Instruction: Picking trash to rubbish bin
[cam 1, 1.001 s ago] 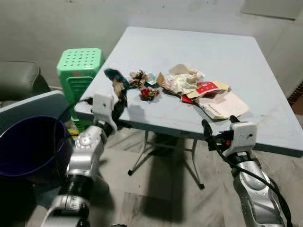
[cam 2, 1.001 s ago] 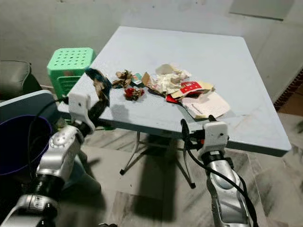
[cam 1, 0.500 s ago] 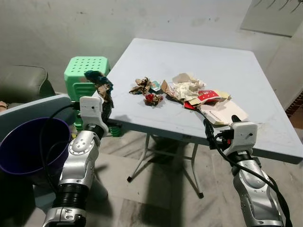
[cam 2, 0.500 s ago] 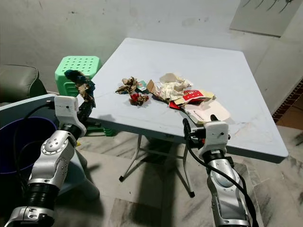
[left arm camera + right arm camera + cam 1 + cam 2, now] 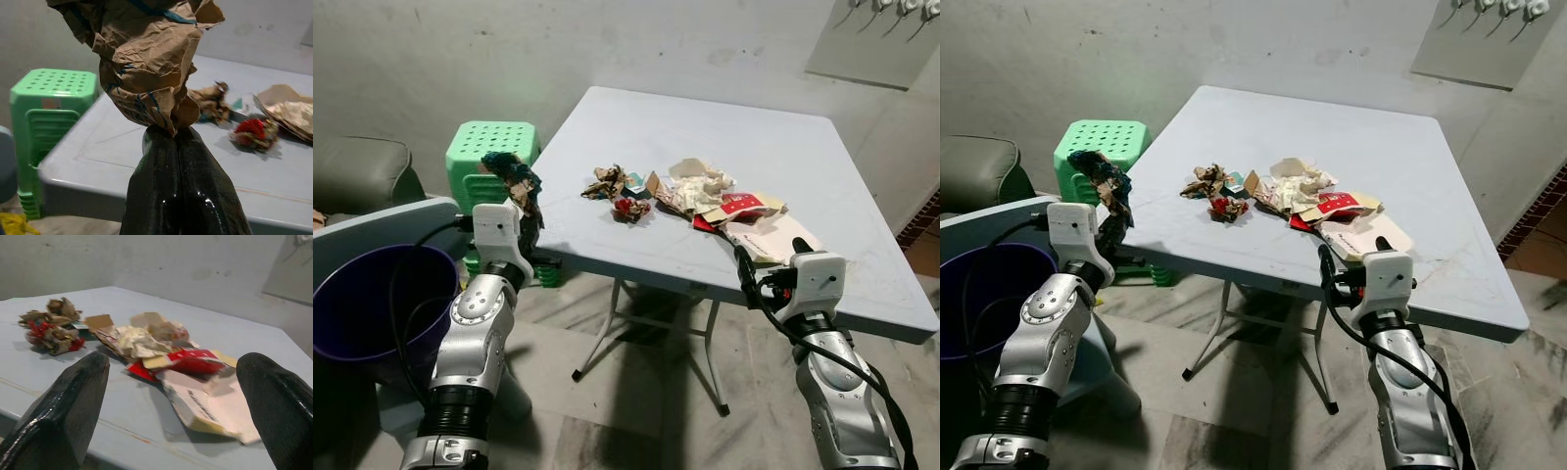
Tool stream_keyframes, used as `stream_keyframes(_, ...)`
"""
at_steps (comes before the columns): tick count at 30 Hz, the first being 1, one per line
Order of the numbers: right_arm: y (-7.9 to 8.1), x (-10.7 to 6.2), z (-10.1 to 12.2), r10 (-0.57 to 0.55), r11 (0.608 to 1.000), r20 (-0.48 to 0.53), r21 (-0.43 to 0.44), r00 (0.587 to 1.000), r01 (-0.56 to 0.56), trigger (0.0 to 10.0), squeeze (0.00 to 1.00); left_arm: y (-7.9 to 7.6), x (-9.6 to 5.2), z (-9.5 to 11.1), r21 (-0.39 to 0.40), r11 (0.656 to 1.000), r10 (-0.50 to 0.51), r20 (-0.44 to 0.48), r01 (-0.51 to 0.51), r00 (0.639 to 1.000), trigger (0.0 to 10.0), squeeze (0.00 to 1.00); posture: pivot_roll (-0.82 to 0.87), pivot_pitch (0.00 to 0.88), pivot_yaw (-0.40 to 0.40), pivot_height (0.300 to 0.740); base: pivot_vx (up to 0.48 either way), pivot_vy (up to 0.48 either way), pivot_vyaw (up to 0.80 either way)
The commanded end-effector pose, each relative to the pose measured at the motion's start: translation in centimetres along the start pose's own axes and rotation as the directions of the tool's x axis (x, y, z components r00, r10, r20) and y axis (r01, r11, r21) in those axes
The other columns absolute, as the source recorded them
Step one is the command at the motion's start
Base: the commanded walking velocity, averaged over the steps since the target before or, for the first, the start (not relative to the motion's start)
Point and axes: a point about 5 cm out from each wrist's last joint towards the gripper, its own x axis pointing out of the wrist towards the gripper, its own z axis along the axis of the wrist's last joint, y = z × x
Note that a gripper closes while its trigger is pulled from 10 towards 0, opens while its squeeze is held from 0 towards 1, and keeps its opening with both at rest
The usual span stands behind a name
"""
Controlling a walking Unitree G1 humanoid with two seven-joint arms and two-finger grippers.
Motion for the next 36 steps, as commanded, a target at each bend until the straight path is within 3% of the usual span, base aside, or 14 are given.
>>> stream_keyframes(1, 0.23, -0.03, -0.15, 0.014, 1.0, -0.005, -0.002, 1.0, -0.014, 10.0, 0.0, 0.37, -0.15, 0.5, 0.003, 1.0, 0.004, 0.011, -0.004, 1.0, 10.0, 0.0, -0.02, 0.0, -0.056, 0.74, 0.0, 0.465, 0.0)
stream_keyframes(18, 0.58, -0.29, -0.37, 0.044, 0.999, -0.018, -0.014, 0.999, -0.044, 10.0, 0.0, 0.63, -0.03, 0.88, -0.001, 1.0, 0.011, 0.01, -0.011, 1.0, 10.0, 0.0, -0.01, 0.0, -0.052, 0.74, 0.0, 0.41, 0.0)
stream_keyframes(36, 0.69, 0.01, -0.36, 0.073, 0.997, -0.034, -0.003, 0.997, -0.073, 10.0, 0.0, 0.1, 0.02, 0.63, 0.024, 1.0, 0.009, -0.029, -0.008, 1.0, 10.0, 0.0, -0.01, 0.0, -0.062, 0.74, 0.0, 0.0, 0.78)
